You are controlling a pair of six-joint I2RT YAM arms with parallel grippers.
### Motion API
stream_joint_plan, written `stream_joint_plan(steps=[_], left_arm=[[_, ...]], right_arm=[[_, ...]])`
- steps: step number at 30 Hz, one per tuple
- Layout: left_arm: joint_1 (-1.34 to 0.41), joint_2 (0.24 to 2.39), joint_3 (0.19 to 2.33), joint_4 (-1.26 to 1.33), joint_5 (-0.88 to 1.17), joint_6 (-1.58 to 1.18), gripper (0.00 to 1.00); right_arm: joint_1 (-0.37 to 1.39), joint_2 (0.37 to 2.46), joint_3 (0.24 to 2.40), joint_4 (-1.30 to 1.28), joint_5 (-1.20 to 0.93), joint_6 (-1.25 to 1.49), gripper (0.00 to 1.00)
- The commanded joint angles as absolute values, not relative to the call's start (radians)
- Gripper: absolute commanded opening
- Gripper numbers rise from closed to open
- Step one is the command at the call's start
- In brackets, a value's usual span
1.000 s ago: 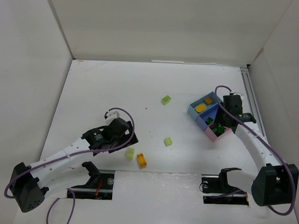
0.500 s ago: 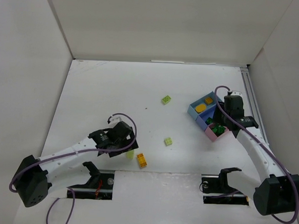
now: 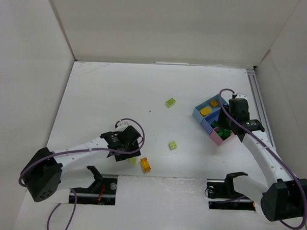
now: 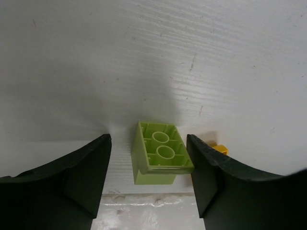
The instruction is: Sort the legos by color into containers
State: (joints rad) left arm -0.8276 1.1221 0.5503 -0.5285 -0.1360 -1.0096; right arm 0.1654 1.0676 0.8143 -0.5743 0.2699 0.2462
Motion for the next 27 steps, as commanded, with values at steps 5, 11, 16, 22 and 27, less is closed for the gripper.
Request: stream_joint_plan(steps=[5, 11, 16, 22, 27], left_arm=[[-0.844, 1.14, 0.589, -0.537, -0.166, -0.985, 0.51], [-0.844, 1.14, 0.607, -0.561, -0.166, -0.985, 0.37], [-0.844, 1.108, 0.653, -0.571, -0.175, -0.985, 0.26], [-0.844, 1.048, 0.709, -0.592, -0.184, -0.956, 0.13], [-0.844, 0.934, 0.727, -0.349, -0.12, -0.757, 0.01]], right_arm=[[0.175, 1.071, 0.813, -0.538, 0.285, 0.244, 0.66], [0.175, 1.071, 0.813, -0.538, 0.285, 0.244, 0.66], [0.175, 1.071, 0.813, -0.538, 0.285, 0.244, 0.66], [0.175, 1.062, 0.813, -0.526, 0.236, 0.223, 0.66], [0.175, 0.959, 0.793, -0.44, 0.036, 0.118, 0.66]])
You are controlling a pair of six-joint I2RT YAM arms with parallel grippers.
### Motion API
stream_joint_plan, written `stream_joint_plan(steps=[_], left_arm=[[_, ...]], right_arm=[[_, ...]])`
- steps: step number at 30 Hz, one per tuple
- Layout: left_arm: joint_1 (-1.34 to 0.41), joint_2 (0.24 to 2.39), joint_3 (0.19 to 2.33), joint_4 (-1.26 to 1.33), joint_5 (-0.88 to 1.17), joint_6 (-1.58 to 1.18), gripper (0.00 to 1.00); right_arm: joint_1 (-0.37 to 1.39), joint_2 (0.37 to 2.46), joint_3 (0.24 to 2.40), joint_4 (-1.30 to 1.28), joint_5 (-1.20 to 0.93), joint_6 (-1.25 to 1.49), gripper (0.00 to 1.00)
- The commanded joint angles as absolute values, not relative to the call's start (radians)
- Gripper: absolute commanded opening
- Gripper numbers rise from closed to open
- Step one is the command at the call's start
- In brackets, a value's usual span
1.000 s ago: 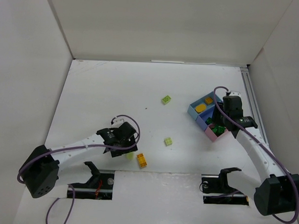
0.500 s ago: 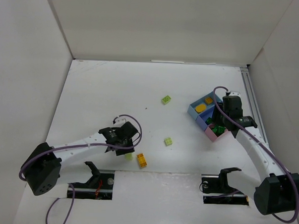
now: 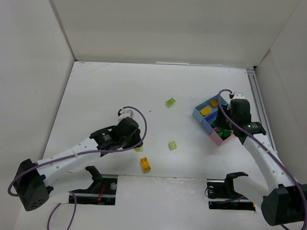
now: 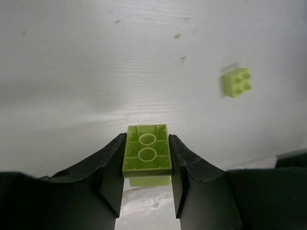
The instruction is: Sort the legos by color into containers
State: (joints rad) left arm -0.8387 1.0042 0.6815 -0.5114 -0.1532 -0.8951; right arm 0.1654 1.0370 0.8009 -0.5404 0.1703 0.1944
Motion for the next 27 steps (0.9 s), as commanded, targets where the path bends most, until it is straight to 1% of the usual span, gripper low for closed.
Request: stream_joint_plan(steps=[1, 4, 5, 8, 14, 19, 21, 24, 25, 27], left_arm=[[-0.844, 0.914, 0.727, -0.297, -0.067, -0.714, 0.01], [-0.844, 0.868, 0.716, -0.112, 0.032, -0.539, 0.01], [-0.844, 0.856, 0.716, -0.071, 0.11, -0.497, 0.01], [-0.844, 0.871, 0.727, 0.052, 0.248, -0.373, 0.01], [-0.844, 1.024, 0.842, 0.097, 0.343, -0.223, 0.0], [-0.834, 1.158, 0.943, 0.117, 0.497, -0.065, 0.0], [-0.795, 1.215, 0.988, 0.117, 0.552, -0.026, 0.0], [-0.74, 1.271, 1.035, 0.117, 0.765, 0.061, 0.0], [-0.729, 1.287, 1.051, 0.103, 0.765, 0.084, 0.0], [-0.719, 1.327, 1.084, 0.091, 0.807, 0.1, 0.0]], right_arm=[[0.175, 0.942, 0.793, -0.419, -0.018, 0.118, 0.66], [0.175, 0.879, 0.793, -0.407, -0.034, 0.095, 0.66], [0.175, 0.864, 0.793, -0.394, -0.043, 0.095, 0.66], [0.175, 0.81, 0.775, -0.367, -0.07, 0.086, 0.66], [0.175, 0.81, 0.775, -0.367, -0.071, 0.086, 0.67], [0.166, 0.819, 0.775, -0.337, -0.071, 0.077, 0.67], [0.155, 0.819, 0.775, -0.337, -0.071, 0.068, 0.67], [0.146, 0.819, 0.765, -0.318, -0.116, 0.058, 0.67], [0.146, 0.819, 0.765, -0.305, -0.117, 0.045, 0.67], [0.146, 0.81, 0.738, -0.276, -0.222, 0.023, 0.67]])
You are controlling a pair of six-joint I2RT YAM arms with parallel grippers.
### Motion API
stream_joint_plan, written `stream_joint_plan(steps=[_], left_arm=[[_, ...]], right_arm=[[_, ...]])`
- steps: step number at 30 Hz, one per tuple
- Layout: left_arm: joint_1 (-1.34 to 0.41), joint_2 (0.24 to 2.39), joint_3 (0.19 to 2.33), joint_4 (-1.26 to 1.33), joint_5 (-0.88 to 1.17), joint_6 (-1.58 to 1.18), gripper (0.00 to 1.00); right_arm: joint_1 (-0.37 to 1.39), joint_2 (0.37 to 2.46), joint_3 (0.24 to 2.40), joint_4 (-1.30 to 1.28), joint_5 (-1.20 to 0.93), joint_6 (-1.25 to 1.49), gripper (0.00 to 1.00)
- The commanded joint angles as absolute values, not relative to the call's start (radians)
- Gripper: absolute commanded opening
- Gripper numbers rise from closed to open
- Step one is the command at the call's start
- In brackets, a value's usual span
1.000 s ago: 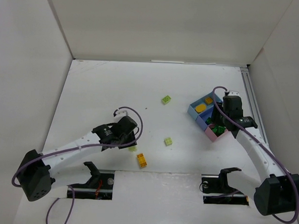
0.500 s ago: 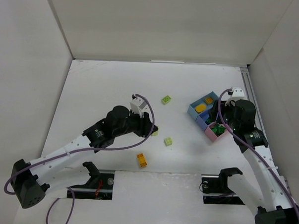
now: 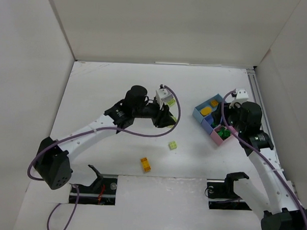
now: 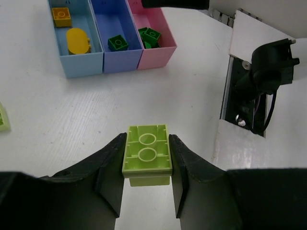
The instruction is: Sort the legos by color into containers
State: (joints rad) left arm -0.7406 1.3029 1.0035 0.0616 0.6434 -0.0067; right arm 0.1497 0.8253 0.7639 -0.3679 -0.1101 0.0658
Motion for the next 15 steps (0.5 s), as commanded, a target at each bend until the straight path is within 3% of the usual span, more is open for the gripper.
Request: stream_joint_plan(steps=[1, 4, 10, 15], left_arm=[[-0.695, 1.341, 1.119, 0.091, 0.807, 0.1, 0.0], [-0.645, 1.376, 1.158, 0.153, 0.765, -0.015, 0.0], [-0.503, 1.391, 1.051, 0.686, 0.787, -0.567, 0.0], [-0.485, 1.381, 0.95, 1.02, 0.738, -0.745, 0.0]], right_arm=[[0.146, 0.81, 0.729, -0.256, -0.282, -0.003, 0.67], [0.146, 0.81, 0.697, -0.154, -0.527, -0.043, 0.67], [0.146, 0.85, 0.718, 0.032, -0.67, -0.031, 0.69], [0.156, 1.003, 0.718, 0.452, -0.813, 0.336, 0.71]])
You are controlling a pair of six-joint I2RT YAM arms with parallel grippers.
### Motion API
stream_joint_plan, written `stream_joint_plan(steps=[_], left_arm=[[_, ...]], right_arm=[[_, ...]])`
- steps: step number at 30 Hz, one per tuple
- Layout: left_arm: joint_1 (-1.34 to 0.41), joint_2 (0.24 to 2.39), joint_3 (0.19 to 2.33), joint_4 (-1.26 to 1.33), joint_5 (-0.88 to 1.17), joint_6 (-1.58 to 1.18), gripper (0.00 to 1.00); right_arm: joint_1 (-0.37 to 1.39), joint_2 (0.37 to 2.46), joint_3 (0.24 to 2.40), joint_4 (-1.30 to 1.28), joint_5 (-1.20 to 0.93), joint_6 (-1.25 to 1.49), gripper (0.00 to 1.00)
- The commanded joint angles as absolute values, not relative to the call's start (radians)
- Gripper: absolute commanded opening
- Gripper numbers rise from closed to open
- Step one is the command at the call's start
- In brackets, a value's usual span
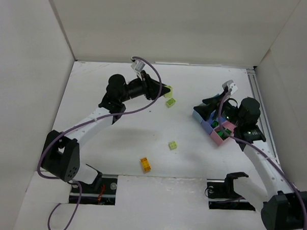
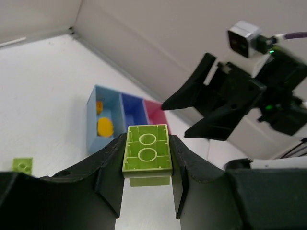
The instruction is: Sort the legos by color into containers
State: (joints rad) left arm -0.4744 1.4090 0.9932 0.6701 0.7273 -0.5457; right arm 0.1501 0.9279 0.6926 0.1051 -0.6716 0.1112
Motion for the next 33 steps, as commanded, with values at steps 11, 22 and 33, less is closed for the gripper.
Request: stream_joint_plan(steps=[11, 22, 33], left_arm=[[-0.485, 1.428, 0.888, 1.417, 0.801, -0.91, 0.0], [-0.485, 1.447, 0.865, 1.48, 0.808, -0.939, 0.0], [-0.485, 1.447, 0.834, 1.529, 0.788, -0.959, 0.0]], right_arm=[[0.282, 1.396, 0.824, 1.3, -1.002, 0.891, 0.71], [0.345, 1.351, 0.885, 1.136, -1.005, 0.755, 0.71], [0.391, 1.361, 0.956, 0.884, -0.934, 0.604, 0.68]])
